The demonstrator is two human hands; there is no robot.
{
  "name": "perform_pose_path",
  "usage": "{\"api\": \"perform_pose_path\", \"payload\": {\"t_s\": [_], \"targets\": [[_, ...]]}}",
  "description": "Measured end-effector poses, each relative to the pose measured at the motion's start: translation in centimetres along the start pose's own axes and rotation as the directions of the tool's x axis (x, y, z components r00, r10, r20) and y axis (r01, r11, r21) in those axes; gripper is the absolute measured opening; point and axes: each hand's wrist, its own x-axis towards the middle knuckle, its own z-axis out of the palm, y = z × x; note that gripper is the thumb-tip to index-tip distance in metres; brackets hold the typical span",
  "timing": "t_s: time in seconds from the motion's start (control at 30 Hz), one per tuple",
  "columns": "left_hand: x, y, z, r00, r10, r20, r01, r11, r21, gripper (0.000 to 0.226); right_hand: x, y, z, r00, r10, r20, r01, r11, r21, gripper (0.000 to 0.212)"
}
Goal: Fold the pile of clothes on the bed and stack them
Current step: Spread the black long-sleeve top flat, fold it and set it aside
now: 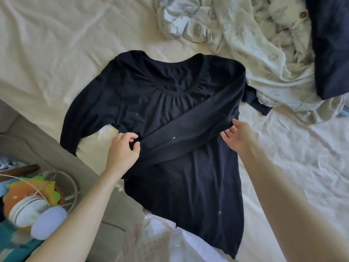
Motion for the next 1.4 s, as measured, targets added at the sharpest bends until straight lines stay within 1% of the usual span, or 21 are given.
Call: {"api": "perform_pose_path", "payload": {"t_s": [0.07, 0.17, 0.27, 0.4, 0.43, 0.5, 0.53, 0.63, 0.67, 0.73, 0.83, 0.9, 0.97, 1.03, 1.1, 1.23, 1.27, 1.3, 1.33, 1.37, 1.4], "targets": [[2.0, 3.0, 1.2, 0.990, 0.133, 0.046, -0.136, 0.988, 0.068, 0.029, -0.4, 0.3, 0.1, 1.000, -0.002, 0.012, 0.002, 1.000, 0.008, 0.041], [5.0, 7.9, 3.4, 0.949, 0.269, 0.164, -0.275, 0.961, 0.013, 0.034, -0.5, 0.4, -0.3, 1.000, -0.025, 0.001, 0.025, 0.997, 0.069, 0.031], [7.4, 12.9, 5.7, 0.888, 0.399, 0.229, -0.398, 0.916, -0.054, 0.037, 0.1, 0.0, -1.1, 0.999, -0.049, -0.023, 0.050, 0.997, 0.054, 0.018], [10.3, 19.0, 7.8, 0.881, 0.389, 0.270, -0.323, 0.911, -0.257, 0.041, 1.0, -0.8, -2.2, 0.997, -0.042, 0.066, 0.029, 0.983, 0.183, 0.011], [10.9, 20.3, 8.2, 0.883, 0.375, 0.281, -0.296, 0.912, -0.285, 0.043, 1.1, -1.1, -2.4, 0.996, -0.023, 0.087, 0.006, 0.983, 0.185, 0.015], [11.9, 22.3, 8.8, 0.877, 0.381, 0.292, -0.306, 0.913, -0.271, 0.045, 1.8, -1.5, -2.8, 0.994, 0.044, 0.104, -0.061, 0.984, 0.167, 0.028], [12.2, 23.2, 9.2, 0.866, 0.397, 0.304, -0.336, 0.913, -0.232, 0.046, 2.1, -1.7, -2.8, 0.992, 0.081, 0.101, -0.096, 0.983, 0.157, 0.028], [12.8, 26.2, 10.6, 0.848, 0.386, 0.362, -0.379, 0.921, -0.093, 0.058, 2.7, -1.9, -3.0, 0.984, 0.137, 0.115, -0.155, 0.974, 0.167, 0.013], [12.9, 27.0, 11.1, 0.858, 0.376, 0.349, -0.362, 0.926, -0.108, 0.054, 2.7, -1.9, -3.1, 0.982, 0.137, 0.132, -0.162, 0.967, 0.199, 0.010], [13.4, 28.5, 11.8, 0.915, 0.338, 0.219, -0.295, 0.933, -0.207, 0.033, 2.8, -1.7, -3.5, 0.976, 0.121, 0.181, -0.175, 0.931, 0.321, 0.009], [14.2, 29.7, 12.1, 0.961, 0.259, 0.092, -0.211, 0.911, -0.355, 0.033, 2.8, -1.5, -4.2, 0.967, 0.099, 0.235, -0.221, 0.783, 0.581, 0.016], [14.7, 29.8, 12.2, 0.964, 0.250, 0.091, -0.208, 0.921, -0.330, 0.030, 3.0, -1.3, -4.4, 0.965, 0.084, 0.250, -0.233, 0.713, 0.661, 0.018], [15.2, 29.4, 12.3, 0.959, 0.267, 0.096, -0.229, 0.928, -0.295, 0.027, 3.3, -1.1, -4.2, 0.967, 0.072, 0.245, -0.224, 0.702, 0.677, 0.017], [15.4, 28.5, 12.0, 0.951, 0.290, 0.104, -0.245, 0.917, -0.314, 0.008, 3.6, -0.7, -4.1, 0.974, 0.049, 0.220, -0.184, 0.737, 0.651, 0.014], [15.5, 27.5, 11.5, 0.958, 0.264, 0.114, -0.211, 0.915, -0.344, 0.018, 3.6, 0.0, -3.8, 0.980, 0.023, 0.199, -0.134, 0.813, 0.567, 0.015], [14.5, 25.3, 10.1, 0.948, 0.258, 0.188, -0.161, 0.895, -0.416, 0.021, 2.4, 1.2, -3.2, 0.985, -0.002, 0.173, -0.058, 0.938, 0.341, 0.051], [14.1, 24.8, 10.0, 0.943, 0.254, 0.214, -0.140, 0.888, -0.438, 0.024, 2.1, 1.4, -3.1, 0.986, -0.024, 0.165, -0.021, 0.964, 0.267, 0.051], [13.8, 24.4, 9.9, 0.940, 0.244, 0.240, -0.116, 0.886, -0.449, 0.026, 1.8, 1.4, -3.0, 0.985, -0.058, 0.160, 0.028, 0.983, 0.183, 0.039], [13.7, 23.9, 9.8, 0.936, 0.231, 0.265, -0.098, 0.896, -0.434, 0.025, 1.7, 1.6, -2.9, 0.982, -0.082, 0.173, 0.067, 0.994, 0.089, 0.018], [13.6, 23.6, 9.7, 0.934, 0.221, 0.281, -0.092, 0.908, -0.408, 0.019, 1.2, 1.5, -2.6, 0.980, -0.093, 0.178, 0.092, 0.996, 0.012, 0.007], [13.5, 23.3, 9.6, 0.936, 0.208, 0.285, -0.086, 0.918, -0.387, 0.011, 1.1, 1.6, -2.4, 0.978, -0.100, 0.183, 0.114, 0.991, -0.067, 0.024]]}}
